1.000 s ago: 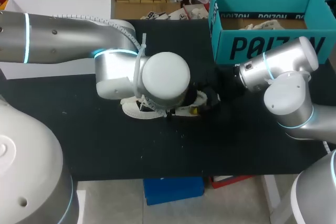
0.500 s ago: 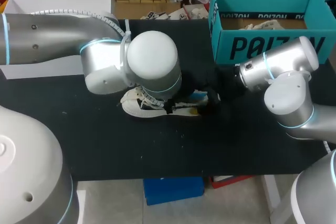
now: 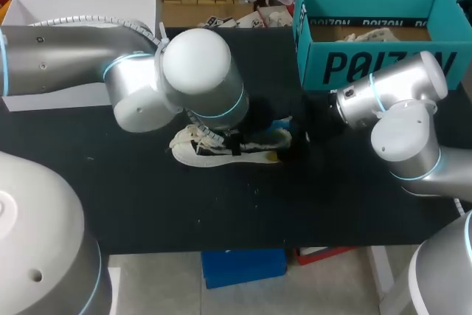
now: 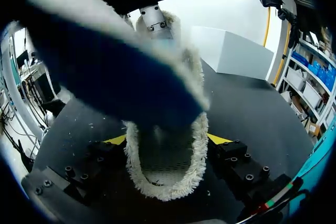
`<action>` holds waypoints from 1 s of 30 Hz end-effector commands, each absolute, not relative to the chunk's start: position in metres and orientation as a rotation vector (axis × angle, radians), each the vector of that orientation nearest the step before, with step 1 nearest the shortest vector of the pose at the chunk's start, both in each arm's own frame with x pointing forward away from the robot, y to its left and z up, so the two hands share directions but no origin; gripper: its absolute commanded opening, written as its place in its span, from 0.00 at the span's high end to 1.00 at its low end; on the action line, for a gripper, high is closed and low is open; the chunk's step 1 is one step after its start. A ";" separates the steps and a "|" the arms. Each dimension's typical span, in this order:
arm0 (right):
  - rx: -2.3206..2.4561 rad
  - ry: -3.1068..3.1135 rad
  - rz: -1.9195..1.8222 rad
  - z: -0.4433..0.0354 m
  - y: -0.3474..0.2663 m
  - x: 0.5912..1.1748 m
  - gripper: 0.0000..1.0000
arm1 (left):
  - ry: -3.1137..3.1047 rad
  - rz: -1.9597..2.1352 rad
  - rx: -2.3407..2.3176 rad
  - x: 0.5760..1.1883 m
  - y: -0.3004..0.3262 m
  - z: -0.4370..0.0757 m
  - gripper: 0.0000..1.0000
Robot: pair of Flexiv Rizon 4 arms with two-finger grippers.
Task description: Take the shoe out of the shoebox, open the shoe tongue, remove and reinsert the insole, then place the shoe into the shoebox
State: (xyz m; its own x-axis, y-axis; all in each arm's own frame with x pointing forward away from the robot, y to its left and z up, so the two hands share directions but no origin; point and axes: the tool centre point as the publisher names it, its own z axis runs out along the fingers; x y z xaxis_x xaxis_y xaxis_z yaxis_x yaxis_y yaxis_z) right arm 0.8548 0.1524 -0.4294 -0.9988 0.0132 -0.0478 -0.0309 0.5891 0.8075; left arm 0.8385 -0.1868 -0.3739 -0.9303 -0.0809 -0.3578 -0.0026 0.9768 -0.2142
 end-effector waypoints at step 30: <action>-0.014 2.759 1.400 -0.431 0.153 0.856 1.00 | 2.693 -0.602 0.185 0.854 -0.232 -0.339 0.79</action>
State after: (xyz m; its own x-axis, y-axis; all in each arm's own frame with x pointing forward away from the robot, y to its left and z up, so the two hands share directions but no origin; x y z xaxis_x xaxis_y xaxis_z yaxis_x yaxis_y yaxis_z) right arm 0.8550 0.1522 -0.4295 -0.9988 0.0133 -0.0477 -0.0307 0.5892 0.8074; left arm 0.8513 -0.2303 -0.3372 -0.9202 0.0397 -0.3894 0.1982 0.9052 -0.3760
